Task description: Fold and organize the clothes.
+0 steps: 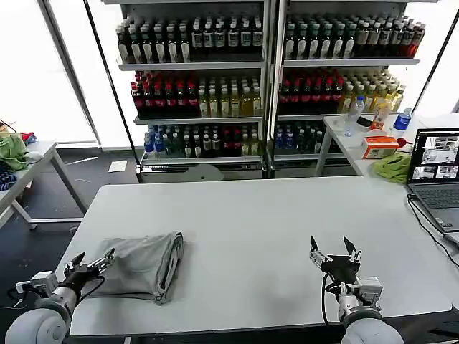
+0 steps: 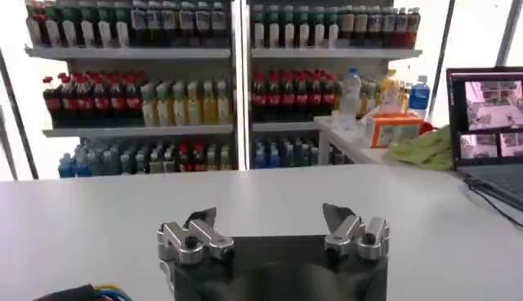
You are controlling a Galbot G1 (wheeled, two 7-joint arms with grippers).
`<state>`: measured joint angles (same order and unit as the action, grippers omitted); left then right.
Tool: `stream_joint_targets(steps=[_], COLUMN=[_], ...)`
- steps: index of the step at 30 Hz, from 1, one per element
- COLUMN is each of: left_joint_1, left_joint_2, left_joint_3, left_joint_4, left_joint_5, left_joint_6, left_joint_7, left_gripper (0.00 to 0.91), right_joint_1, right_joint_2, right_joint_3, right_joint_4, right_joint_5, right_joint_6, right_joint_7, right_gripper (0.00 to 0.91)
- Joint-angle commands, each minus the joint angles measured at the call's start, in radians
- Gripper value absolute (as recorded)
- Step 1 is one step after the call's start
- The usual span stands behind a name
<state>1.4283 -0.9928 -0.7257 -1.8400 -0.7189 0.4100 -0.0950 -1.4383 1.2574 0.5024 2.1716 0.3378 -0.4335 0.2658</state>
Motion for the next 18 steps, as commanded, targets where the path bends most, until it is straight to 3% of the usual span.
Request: stream_joint_targets(steps=[1,11,14,15,16,18], left_joint_1=[-0.001,0.001,0.005,0.005,0.006,0.009], left_joint_2=[-0.003,-0.009,-0.012,-0.014,-0.015,-0.018], left_joint_3=[0.02,0.025,0.029,0.029,0.031,0.032], left_joint_4=[0.046,0.064,0.064,0.065,0.065,0.064], left_joint_5=[0.028,0.033,0.042,0.043,0.046,0.051], left_joint_6=[-0.008,-0.008,-0.008,-0.01,-0.013,-0.015], left_joint_7=[0.01,0.028,0.03,0.03,0.031,0.035], left_gripper=[0.907,0.907,0.413,0.111,0.0,0.0], right_joint_1=[-0.002,-0.006,-0.005,-0.005,-0.005,-0.005], right_joint_2=[0.001,0.002,0.003,0.003,0.004,0.004], right_joint_3=[0.0,0.003,0.002,0.001,0.001,0.002], right_joint_4=[0.001,0.0,0.001,0.001,0.002,0.002], right_joint_5=[-0.001,-0.001,-0.001,-0.001,-0.001,-0.001], right_joint_6=[0.002,0.003,0.004,0.004,0.004,0.004], right_joint_7=[0.0,0.0,0.0,0.0,0.0,0.0], right_gripper=[0.907,0.907,0.907,0.907,0.907,0.907])
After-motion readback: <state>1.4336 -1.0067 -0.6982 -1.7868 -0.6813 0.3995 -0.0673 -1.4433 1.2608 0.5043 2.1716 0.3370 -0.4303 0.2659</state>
